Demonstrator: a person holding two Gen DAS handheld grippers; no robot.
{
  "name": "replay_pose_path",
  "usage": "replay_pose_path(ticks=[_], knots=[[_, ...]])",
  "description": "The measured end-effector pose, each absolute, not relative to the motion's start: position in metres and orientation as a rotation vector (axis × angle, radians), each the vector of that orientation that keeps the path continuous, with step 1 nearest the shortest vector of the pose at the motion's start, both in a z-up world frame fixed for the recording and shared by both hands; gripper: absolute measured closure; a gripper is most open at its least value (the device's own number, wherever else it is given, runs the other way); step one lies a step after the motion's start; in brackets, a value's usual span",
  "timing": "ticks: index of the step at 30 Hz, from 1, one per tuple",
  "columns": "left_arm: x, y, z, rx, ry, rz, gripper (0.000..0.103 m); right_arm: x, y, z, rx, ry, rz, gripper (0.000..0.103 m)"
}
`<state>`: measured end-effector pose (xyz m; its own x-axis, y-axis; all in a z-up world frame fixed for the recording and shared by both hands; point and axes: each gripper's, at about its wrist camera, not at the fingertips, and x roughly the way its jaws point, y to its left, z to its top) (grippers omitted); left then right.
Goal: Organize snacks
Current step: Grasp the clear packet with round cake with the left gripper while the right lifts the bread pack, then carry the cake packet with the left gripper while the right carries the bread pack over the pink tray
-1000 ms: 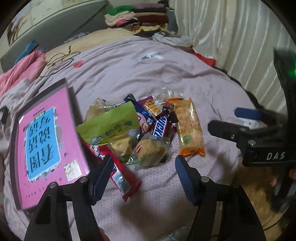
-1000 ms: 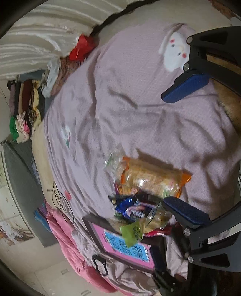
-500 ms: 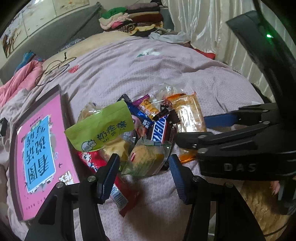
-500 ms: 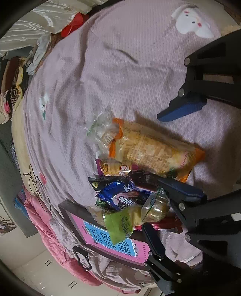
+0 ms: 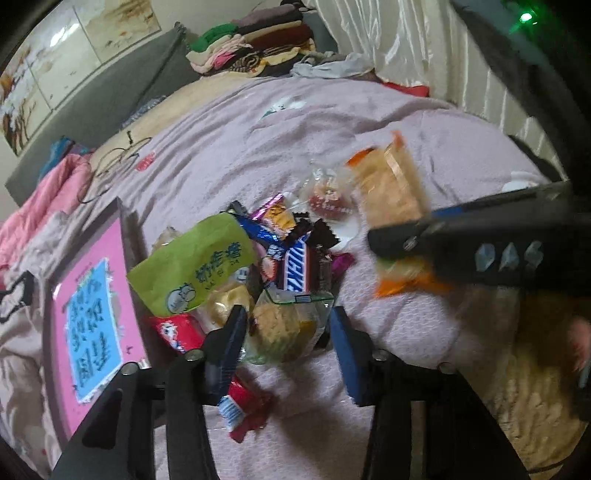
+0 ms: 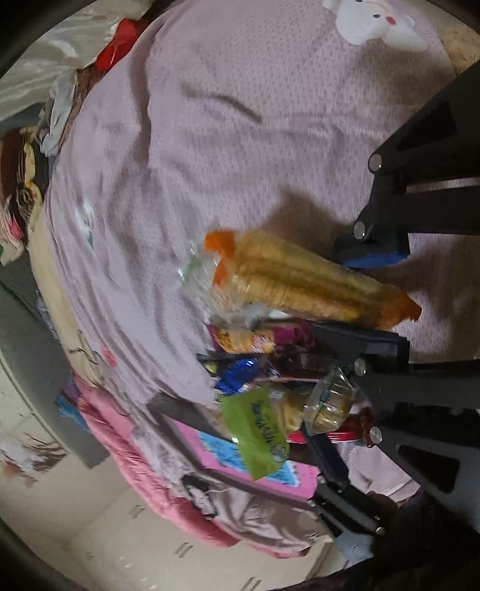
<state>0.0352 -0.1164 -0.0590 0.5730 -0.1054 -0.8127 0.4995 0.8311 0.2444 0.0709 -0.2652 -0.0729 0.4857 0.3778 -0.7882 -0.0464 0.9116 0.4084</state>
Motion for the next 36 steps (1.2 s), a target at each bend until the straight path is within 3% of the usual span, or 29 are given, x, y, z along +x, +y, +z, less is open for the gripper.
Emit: replay_pose_path(ticks=[5, 15, 36], knots=[[0.038, -0.113, -0.054, 0.445, 0.915, -0.368, 0.064, 0.069, -0.277, -0.070, 0.390, 0.999, 0.249, 0.079], [0.054, -0.062, -0.030, 0.117, 0.975, -0.428, 0.065, 0.062, -0.285, -0.069, 0.413, 0.983, 0.257, 0.079], [0.060, -0.003, 0.014, 0.049, 0.909, -0.288, 0.065, 0.052, -0.238, -0.018, 0.347, 0.832, 0.398, 0.080]])
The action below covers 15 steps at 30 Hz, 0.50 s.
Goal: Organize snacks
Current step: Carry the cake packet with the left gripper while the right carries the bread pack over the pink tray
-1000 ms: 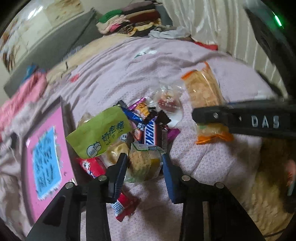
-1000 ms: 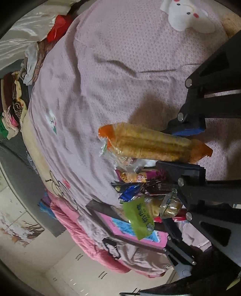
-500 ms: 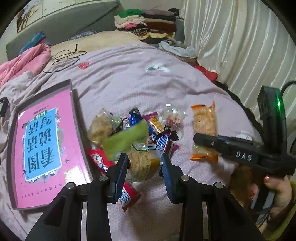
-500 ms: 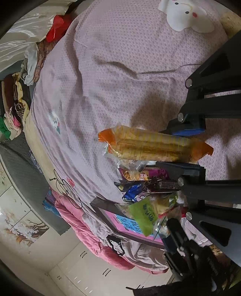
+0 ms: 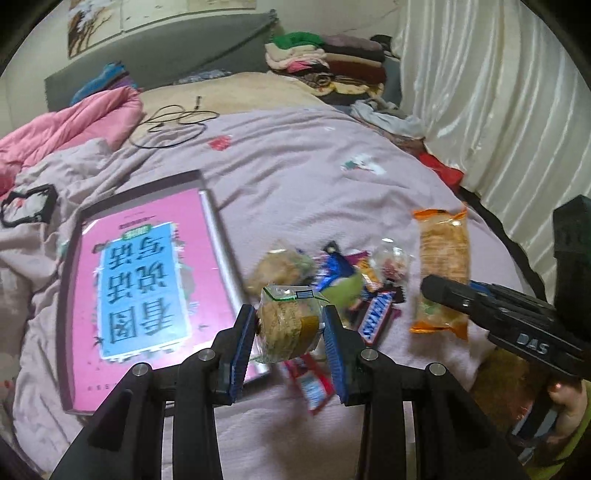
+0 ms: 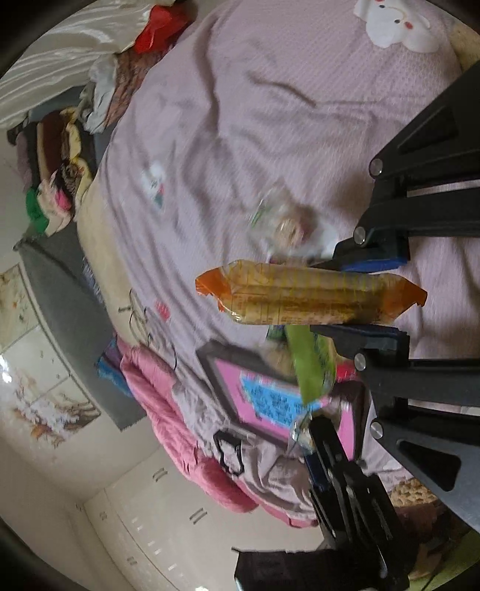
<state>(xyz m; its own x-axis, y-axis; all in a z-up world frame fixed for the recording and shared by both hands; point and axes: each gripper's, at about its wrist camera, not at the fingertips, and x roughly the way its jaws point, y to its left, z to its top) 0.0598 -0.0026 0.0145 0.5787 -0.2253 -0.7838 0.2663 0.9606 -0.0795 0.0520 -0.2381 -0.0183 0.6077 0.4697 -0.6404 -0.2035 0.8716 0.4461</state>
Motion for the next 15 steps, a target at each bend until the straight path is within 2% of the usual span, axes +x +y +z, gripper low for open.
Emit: replay_pose_path(ticks=[15], knots=[[0.073, 0.094, 0.008, -0.061, 0.929, -0.075, 0.065, 0.069, -0.147, -0.001, 0.286, 0.845, 0.565, 0.080]])
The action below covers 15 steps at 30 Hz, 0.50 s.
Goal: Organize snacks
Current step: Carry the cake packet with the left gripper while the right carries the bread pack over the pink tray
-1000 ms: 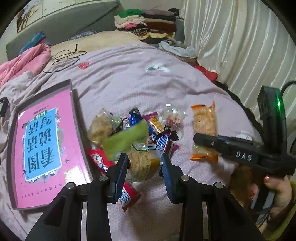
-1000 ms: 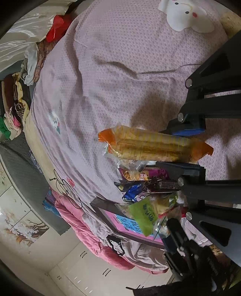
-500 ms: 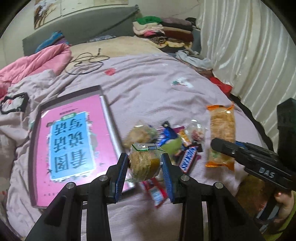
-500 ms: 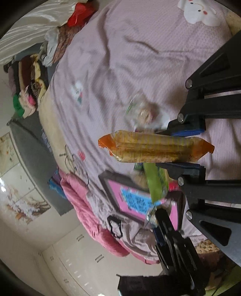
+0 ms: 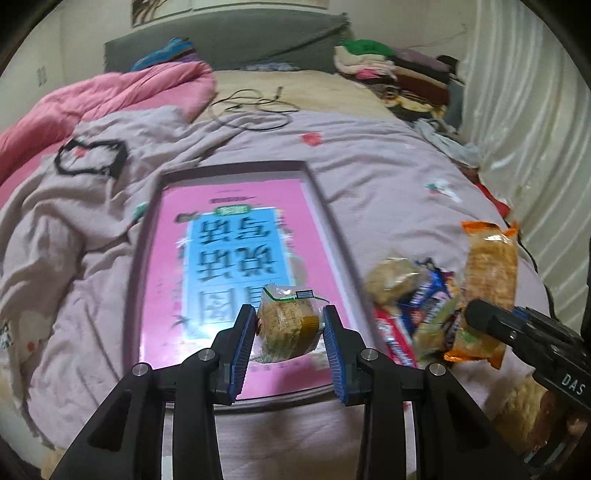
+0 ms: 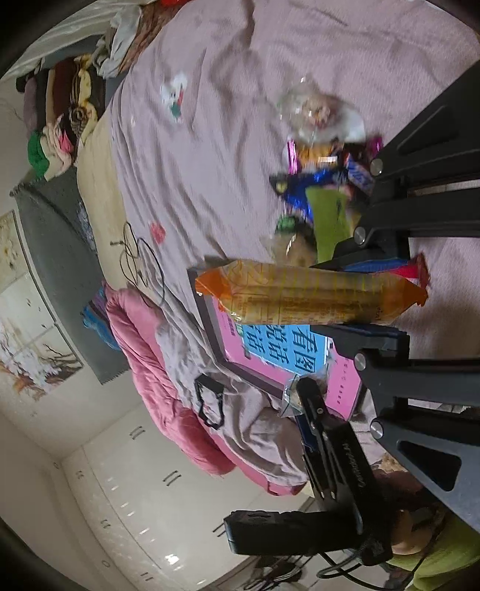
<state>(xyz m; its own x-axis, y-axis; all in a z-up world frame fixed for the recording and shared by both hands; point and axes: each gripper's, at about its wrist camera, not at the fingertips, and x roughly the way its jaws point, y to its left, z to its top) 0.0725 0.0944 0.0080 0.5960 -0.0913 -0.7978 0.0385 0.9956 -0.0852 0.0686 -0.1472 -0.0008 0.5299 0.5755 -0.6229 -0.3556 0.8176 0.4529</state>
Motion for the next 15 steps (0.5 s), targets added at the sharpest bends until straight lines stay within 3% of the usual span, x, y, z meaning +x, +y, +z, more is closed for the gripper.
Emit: replay_pose_path(ticks=[15], knots=[[0.074, 0.141, -0.008, -0.094, 0.946, 0.020, 0.065, 0.085, -0.084, -0.009, 0.227, 0.886, 0.611, 0.080]])
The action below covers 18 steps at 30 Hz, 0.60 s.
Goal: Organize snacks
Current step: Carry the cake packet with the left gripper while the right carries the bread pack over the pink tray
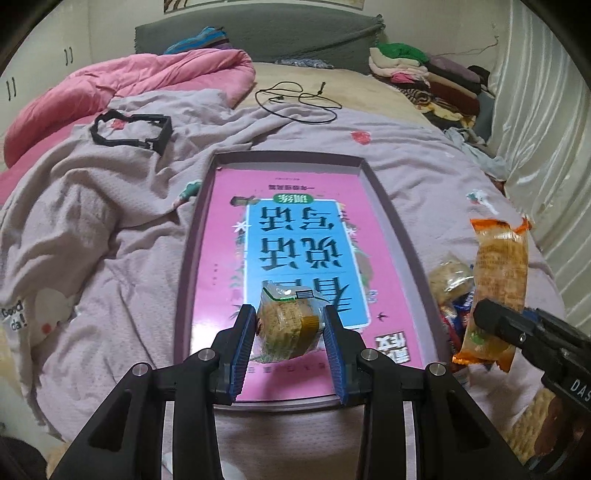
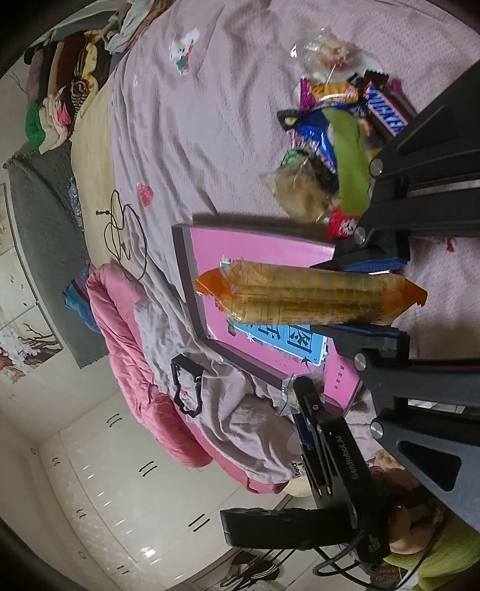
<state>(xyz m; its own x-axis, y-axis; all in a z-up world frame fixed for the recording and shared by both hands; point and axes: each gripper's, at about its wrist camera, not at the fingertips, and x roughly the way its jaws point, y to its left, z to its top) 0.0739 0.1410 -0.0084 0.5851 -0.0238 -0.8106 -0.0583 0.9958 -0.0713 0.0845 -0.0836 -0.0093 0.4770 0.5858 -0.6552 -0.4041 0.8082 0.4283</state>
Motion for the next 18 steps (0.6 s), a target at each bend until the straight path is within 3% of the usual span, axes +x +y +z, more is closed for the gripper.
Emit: replay_pose_path(ticks=[18], knots=[[0.079, 0.154, -0.038, -0.083, 0.987, 0.045, 0.065, 0.098, -0.051, -0.034, 0.201, 0.957, 0.601, 0.080]])
